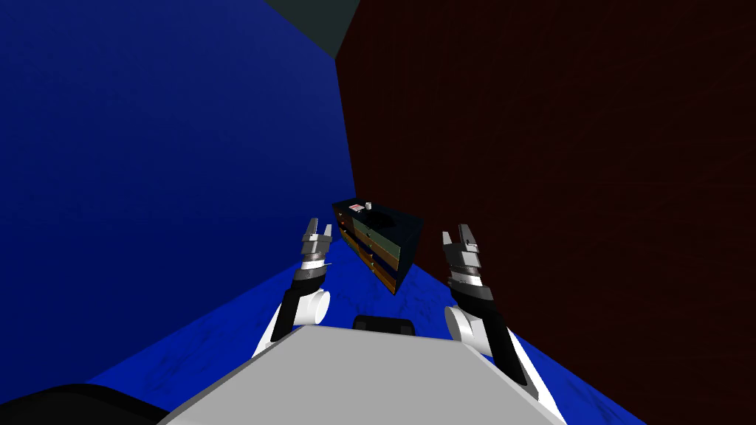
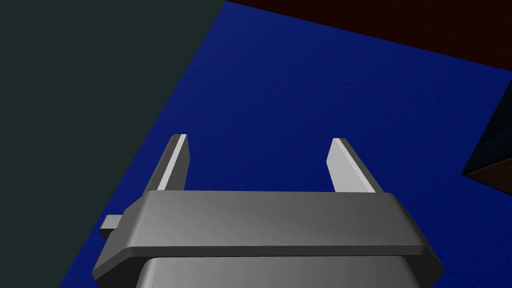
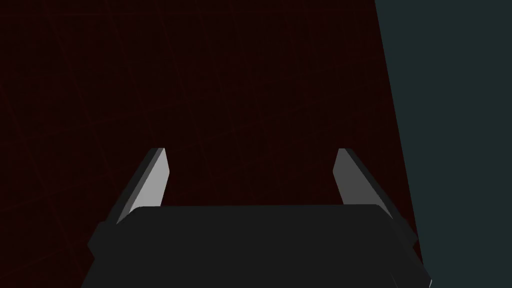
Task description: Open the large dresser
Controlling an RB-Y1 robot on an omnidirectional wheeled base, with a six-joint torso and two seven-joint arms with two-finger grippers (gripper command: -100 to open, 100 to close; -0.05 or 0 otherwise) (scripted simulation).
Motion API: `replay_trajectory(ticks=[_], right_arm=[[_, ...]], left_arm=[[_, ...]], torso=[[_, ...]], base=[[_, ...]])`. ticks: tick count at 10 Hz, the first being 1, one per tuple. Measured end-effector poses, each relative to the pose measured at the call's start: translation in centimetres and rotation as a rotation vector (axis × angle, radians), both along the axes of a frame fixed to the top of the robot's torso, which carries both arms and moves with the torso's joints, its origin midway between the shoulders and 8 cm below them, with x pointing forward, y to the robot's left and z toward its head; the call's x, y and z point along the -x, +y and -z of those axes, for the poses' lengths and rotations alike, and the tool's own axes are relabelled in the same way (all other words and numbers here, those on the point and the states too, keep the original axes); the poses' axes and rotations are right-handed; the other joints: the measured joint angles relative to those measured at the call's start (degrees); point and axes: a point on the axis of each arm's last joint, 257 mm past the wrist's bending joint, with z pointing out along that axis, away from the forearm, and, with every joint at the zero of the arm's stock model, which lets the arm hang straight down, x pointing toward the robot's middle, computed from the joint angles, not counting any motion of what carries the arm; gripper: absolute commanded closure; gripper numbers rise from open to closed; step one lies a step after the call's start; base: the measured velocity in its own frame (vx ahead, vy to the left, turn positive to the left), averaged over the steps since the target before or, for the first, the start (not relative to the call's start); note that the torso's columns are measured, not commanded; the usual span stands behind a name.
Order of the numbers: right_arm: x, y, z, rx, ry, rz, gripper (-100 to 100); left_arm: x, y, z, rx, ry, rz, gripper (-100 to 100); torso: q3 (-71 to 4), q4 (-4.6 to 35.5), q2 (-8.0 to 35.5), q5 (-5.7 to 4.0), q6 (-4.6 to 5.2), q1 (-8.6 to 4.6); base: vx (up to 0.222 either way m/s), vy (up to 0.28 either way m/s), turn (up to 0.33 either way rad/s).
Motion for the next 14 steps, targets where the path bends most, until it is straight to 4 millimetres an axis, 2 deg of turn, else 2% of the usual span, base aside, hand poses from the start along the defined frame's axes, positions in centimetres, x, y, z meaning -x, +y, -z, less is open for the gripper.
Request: replay_trajectory(ticks=[2, 9, 10, 11, 14], right_arm=[[0.0, 0.0, 0.0, 0.0, 0.0, 0.0, 0], [0.0, 0.0, 0.0, 0.0, 0.0, 0.0, 0], [0.0, 0.0, 0.0, 0.0, 0.0, 0.0, 0], [0.0, 0.0, 0.0, 0.0, 0.0, 0.0, 0], [0.0, 0.0, 0.0, 0.0, 0.0, 0.0, 0]], left_arm=[[0.0, 0.0, 0.0, 0.0, 0.0, 0.0, 0], [0.0, 0.0, 0.0, 0.0, 0.0, 0.0, 0], [0.0, 0.0, 0.0, 0.0, 0.0, 0.0, -100], [-0.2, -0.2, 0.3, -0.015, 0.007, 0.008, -100], [-1.3, -1.1, 1.8, -0.076, 0.048, 0.044, -100]], torso=[[-12.0, 6.0, 6.0, 0.0, 0.0, 0.0], [-70.7, 35.4, 35.4, 0.0, 0.0, 0.0], [-79.2, 39.6, 39.6, 0.0, 0.0, 0.0], [-83.2, 41.5, 41.5, 0.01, 0.0, 0.03], [-84.6, 42.2, 42.1, 0.02, 0.01, 0.07]], base=[[0.0, 0.0, 0.0], [0.0, 0.0, 0.0], [0.02, 0.004, -0.023], [0.03, 0.013, -0.036], [0.062, 0.032, -0.069]])
